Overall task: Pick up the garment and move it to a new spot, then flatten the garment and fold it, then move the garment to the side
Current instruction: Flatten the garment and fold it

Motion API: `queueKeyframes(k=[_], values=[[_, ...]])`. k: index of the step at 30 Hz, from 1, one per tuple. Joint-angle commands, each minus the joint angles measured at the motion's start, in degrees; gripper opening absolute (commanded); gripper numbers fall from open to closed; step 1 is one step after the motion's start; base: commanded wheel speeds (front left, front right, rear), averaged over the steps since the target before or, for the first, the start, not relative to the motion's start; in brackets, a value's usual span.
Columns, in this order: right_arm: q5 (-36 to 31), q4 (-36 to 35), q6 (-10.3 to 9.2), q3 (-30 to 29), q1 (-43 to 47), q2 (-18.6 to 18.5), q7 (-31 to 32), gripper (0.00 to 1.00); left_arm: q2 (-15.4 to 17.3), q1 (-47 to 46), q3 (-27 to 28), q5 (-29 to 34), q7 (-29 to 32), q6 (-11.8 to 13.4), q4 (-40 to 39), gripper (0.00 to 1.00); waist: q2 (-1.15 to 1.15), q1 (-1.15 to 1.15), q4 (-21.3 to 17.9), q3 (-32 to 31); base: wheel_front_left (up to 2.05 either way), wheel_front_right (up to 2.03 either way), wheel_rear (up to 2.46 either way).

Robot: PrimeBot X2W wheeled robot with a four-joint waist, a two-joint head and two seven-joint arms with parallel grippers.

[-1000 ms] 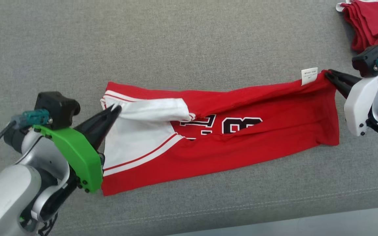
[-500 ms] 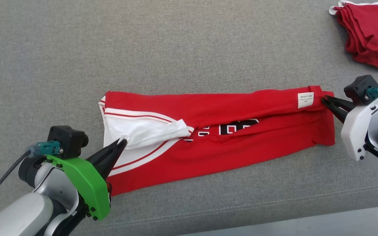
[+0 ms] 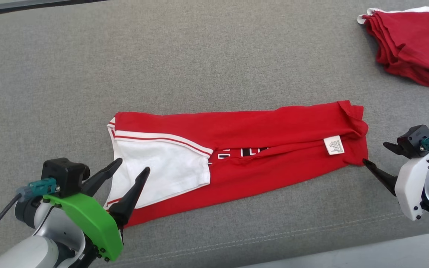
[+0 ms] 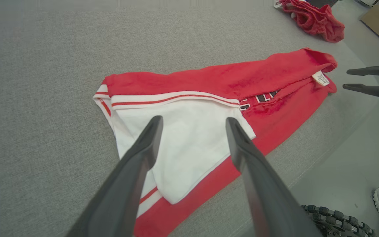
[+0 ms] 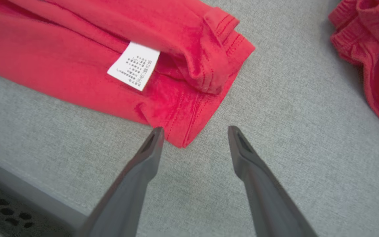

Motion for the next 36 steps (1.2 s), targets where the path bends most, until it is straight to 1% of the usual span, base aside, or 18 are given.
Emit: queueKeyframes(k=[1, 6, 8, 12, 16, 22, 23, 24, 25, 26, 27, 28, 33, 34, 35, 36], values=[[0.75, -0.49, -0.02, -1.23, 1.79, -0.32, 0.13, 1.0, -0.37, 1.23, 0.28, 0.66, -1.24, 0.61, -0.39, 1.0, 0.0, 0.0, -0.55, -0.99, 0.0, 0.0, 0.0], [0.25, -2.16, -0.02, -5.45, 3.8, -0.85, -0.3, 1.0, -1.82, 1.72, 1.2, 1.77, -4.71, 1.74, -0.82, 1.0, 0.0, 0.0, -0.96, -2.51, 0.0, 0.0, 0.0], [0.05, -2.59, -0.02, -6.25, 4.11, -0.72, -0.14, 1.0, -2.28, 1.83, 1.39, 1.89, -5.38, 1.99, -0.59, 1.0, 0.0, 0.0, -0.91, -2.91, 0.0, 0.0, 0.0], [-0.89, -4.36, -0.02, -9.9, 5.12, 0.03, 0.27, 1.0, -3.99, 1.94, 1.72, 2.57, -7.7, 2.61, 0.3, 1.0, 0.0, 0.0, -0.26, -4.56, 0.0, 0.0, 0.0], [-2.21, -5.34, -0.02, -14.68, 6.24, 1.99, -0.47, 1.0, -6.14, 2.34, 2.36, 3.0, -10.44, 3.7, 1.5, 1.0, 0.0, 0.0, 0.56, -6.26, 0.0, 0.0, 0.0], [-5.25, -4.81, -0.02, -21.96, 9.26, 7.38, -1.26, 1.0, -9.53, 3.77, 3.7, 2.34, -14.82, 5.46, 3.28, 1.0, 0.0, 0.0, 2.25, -7.88, 0.0, 0.0, 0.0], [-6.09, -4.46, -0.02, -23.17, 9.73, 8.38, -1.48, 0.87, -9.92, 4.07, 3.69, 2.28, -15.36, 5.67, 3.58, 1.0, 0.0, 0.0, 2.55, -7.95, 0.0, 0.0, 0.0], [-6.74, -4.08, -0.02, -24.15, 10.2, 9.48, -1.7, 0.47, -10.28, 4.34, 3.82, 2.16, -15.85, 5.73, 3.87, 1.0, 0.0, 0.0, 2.84, -7.97, 0.0, 0.0, 0.0], [-7.49, -3.61, -0.02, -25.06, 10.68, 10.59, -1.78, 0.33, -10.71, 4.64, 3.87, 1.94, -16.29, 5.74, 4.12, 1.0, 0.0, 0.0, 3.18, -7.94, 0.0, 0.0, 0.0], [-8.01, -3.09, -0.02, -26.04, 11.04, 11.9, -1.91, 0.23, -11.0, 4.91, 3.96, 1.91, -16.75, 5.84, 4.31, 1.0, 0.0, 0.0, 3.47, -7.88, 0.0, 0.0, 0.0], [-8.77, -2.29, -0.02, -27.18, 11.34, 13.05, -2.08, 0.09, -11.26, 5.07, 4.02, 1.88, -17.12, 5.83, 4.46, 1.0, 0.0, 0.0, 3.84, -7.8, 0.0, 0.0, 0.0], [-9.4, -1.5, -0.02, -28.22, 11.79, 14.42, -2.17, 0.0, -11.48, 5.2, 4.0, 1.78, -17.42, 5.8, 4.56, 1.0, 0.0, 0.0, 4.25, -7.67, 0.0, 0.0, 0.0], [-12.19, 4.86, -0.02, -34.32, 12.97, 21.97, -3.61, 0.0, -12.3, 6.11, 4.45, 1.38, -18.68, 5.71, 5.08, 1.0, 0.0, 0.0, 6.27, -6.98, 0.0, 0.0, 0.0], [-12.71, 6.66, -0.02, -35.44, 13.05, 23.6, -4.09, 0.0, -12.38, 6.13, 4.52, 1.38, -18.87, 5.71, 5.14, 1.0, 0.0, 0.0, 6.64, -6.83, 0.0, 0.0, 0.0], [-13.78, 10.62, -0.02, -37.66, 12.94, 26.49, -5.05, 0.0, -12.5, 6.03, 4.42, 1.35, -18.83, 5.43, 5.13, 1.0, 0.0, 0.0, 7.45, -6.52, 0.0, 0.0, 0.0], [-14.07, 12.52, -0.02, -38.6, 12.78, 27.81, -5.53, 0.0, -12.54, 6.06, 4.4, 1.3, -18.88, 5.33, 5.15, 1.0, 0.0, 0.0, 7.82, -6.4, 0.0, 0.0, 0.0]])
